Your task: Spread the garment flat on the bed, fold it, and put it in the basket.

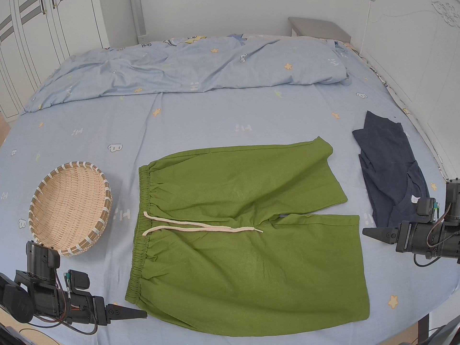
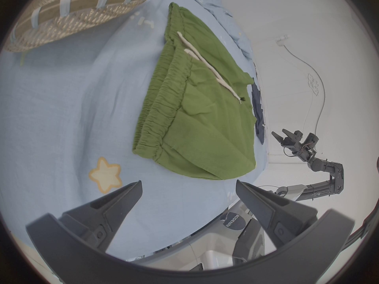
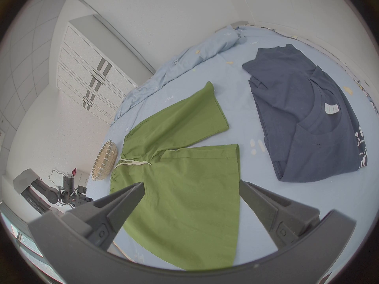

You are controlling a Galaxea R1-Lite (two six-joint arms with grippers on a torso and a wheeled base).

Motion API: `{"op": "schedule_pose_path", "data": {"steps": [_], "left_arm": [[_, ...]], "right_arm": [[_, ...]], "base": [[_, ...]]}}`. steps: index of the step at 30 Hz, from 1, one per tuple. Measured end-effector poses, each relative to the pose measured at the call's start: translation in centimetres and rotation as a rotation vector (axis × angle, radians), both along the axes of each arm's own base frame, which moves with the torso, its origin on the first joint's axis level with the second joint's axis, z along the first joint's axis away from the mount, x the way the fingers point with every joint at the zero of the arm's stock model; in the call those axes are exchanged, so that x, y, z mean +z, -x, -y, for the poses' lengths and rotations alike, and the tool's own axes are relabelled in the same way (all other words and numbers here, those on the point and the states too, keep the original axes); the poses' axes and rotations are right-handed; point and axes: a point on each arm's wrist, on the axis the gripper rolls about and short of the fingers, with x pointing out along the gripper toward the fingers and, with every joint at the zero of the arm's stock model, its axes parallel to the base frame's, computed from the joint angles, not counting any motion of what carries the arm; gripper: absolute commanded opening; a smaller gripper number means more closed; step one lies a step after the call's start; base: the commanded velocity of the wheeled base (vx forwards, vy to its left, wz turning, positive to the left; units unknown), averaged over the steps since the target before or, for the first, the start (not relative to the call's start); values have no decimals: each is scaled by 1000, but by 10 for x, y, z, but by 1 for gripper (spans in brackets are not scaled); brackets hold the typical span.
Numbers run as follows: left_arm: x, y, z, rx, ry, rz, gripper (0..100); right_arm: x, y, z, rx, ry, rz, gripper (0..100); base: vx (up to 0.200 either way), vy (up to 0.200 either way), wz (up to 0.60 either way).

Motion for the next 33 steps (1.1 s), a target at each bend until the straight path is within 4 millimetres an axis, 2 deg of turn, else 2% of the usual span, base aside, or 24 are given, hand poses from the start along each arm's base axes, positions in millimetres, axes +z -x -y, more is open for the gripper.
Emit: {"op": "schedule_pose_path", "data": {"steps": [9,17,18,25,33], "left_arm": [[-16,-14,-4,3,-8,-22,100],[-24,-38,-4,9,2,18,100],[-24,-41,-4,13,6,30,0],[-30,-49,-3,42,34,18,0],[-34,-41,-4,47,32,-15,0]], "right_arm": [[6,3,-1,6,-5,34,100],[9,3,-1,6,-7,45,100],[9,3,-1,5,-7,46,100],[10,4,0,2,-8,52,100],[5,7,1,0,-5,27,100]], "base": [[0,0,0],[0,0,0],[0,0,0],[0,0,0],[0,0,0]]}}
